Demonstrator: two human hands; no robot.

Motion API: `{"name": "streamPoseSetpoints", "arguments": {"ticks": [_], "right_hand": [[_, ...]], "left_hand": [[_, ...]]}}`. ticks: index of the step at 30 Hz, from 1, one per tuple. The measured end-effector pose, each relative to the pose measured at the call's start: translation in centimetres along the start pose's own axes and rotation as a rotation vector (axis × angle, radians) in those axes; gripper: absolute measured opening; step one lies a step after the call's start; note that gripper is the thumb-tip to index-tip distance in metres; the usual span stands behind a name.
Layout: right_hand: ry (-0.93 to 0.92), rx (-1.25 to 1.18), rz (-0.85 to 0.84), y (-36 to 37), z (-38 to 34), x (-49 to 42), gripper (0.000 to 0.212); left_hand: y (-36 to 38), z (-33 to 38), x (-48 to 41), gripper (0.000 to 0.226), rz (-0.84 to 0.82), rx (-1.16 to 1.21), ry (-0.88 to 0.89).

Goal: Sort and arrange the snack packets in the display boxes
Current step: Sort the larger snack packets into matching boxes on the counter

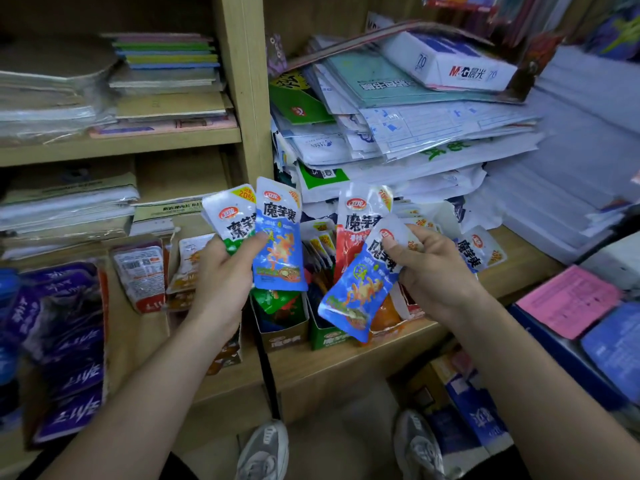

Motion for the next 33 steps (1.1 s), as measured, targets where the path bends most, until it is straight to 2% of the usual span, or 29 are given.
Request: {"name": "streamPoseSetpoints", "arguments": {"ticks": [3,7,10,11,15,17,19,21,26,30,33], "right_hand": [[-0.023,0.053,-0.065,1.5,0.9,0.1,0.011],[-0.132,0.306,0.067,3.7,2.5,-0.3,0.009],[-0.194,0.412,0.155,4.9,3.0,-0.1,0.009],[-0.215,0.436,0.163,5.4,3.0,0.0,0.009],[-0.298,0.529,0.126,7.3,2.0,0.4,0.012],[-0.292,0.528,0.118,6.8,1.6,0.2,0.003],[-0.326,0.703,0.198,5.3,1.5,0.4,0.012],[-0.373,0.918,0.199,4.2,2.0,0.9,0.013],[-0.342,1.3,0.037,5.0,4.4,0.7,0.034],[-0.335,1.334,0.068,5.8,4.4,0.2,0.038],[-0.37,1.403,0.088,6.4,4.5,0.7,0.031]], "left_hand": [[0.8,-0.5,0.3,0.008,-0.033,0.073,-0.098],[1.5,-0.9,1.5,0.008,-0.125,0.056,-0.17],[1.2,-1.1,2.4,0.037,-0.288,-0.106,-0.089],[1.0,-1.2,2.4,0.043,-0.296,-0.167,-0.055],[0.2,-1.0,1.8,0.041,-0.19,-0.257,0.03],[-0.8,-0.4,1.0,0.039,-0.11,-0.243,0.045],[-2.3,0.4,-0.1,0.036,0.008,-0.235,0.073],[-3.6,1.0,-0.9,0.033,0.082,-0.26,0.095],[-4.1,0.9,-1.0,0.034,0.089,-0.267,0.074],[-4.2,0.6,-1.0,0.043,0.08,-0.27,0.067],[-4.4,0.4,-1.0,0.046,0.078,-0.271,0.056]]}}
Point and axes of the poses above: each hand's wrist, its own x-axis away from the middle knuckle, its own y-axis out of the palm, z = x × y, the point moved 2 cm from there along -x, towards the middle knuckle, and after that the axes turned 7 degrees about x, right-handed, at the moved point
